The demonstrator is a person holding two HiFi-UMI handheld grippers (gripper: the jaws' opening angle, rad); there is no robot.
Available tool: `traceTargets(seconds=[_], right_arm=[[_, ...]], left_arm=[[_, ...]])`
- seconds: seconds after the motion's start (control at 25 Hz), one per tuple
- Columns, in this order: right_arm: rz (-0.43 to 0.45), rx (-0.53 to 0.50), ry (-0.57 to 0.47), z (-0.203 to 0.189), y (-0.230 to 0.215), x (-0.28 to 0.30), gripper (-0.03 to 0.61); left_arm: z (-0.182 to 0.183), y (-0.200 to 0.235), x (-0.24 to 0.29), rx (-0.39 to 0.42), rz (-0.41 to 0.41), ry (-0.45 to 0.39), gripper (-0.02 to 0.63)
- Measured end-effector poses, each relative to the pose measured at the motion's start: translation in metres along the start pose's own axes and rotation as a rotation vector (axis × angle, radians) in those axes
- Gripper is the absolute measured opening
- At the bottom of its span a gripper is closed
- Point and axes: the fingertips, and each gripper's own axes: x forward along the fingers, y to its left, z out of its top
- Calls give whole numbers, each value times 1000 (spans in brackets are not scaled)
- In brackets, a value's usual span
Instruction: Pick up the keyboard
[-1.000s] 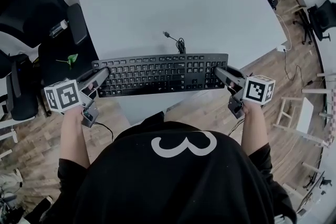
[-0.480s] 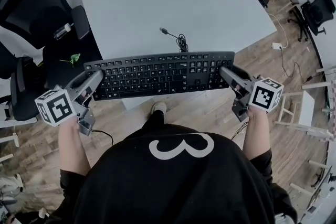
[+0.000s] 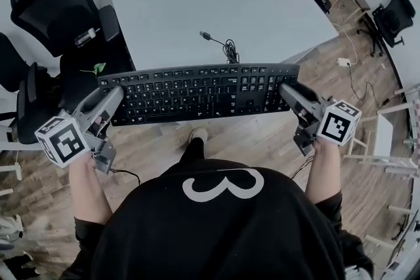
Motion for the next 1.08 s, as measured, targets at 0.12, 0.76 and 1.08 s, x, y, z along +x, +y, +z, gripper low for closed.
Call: traceTargets(seconds=[0.12,0.76,1.08], right_arm=[[2,-9,-6,0,-1,-1,186],[-5,-31,-54,1,3,-4,186],[-7,32,82,9,-8,14,186]], left_arm=[[1,-1,0,8,-2,-20,186],[6,-4,2,42,-14,-48,190],[-2,12,10,-88,39,24,190]])
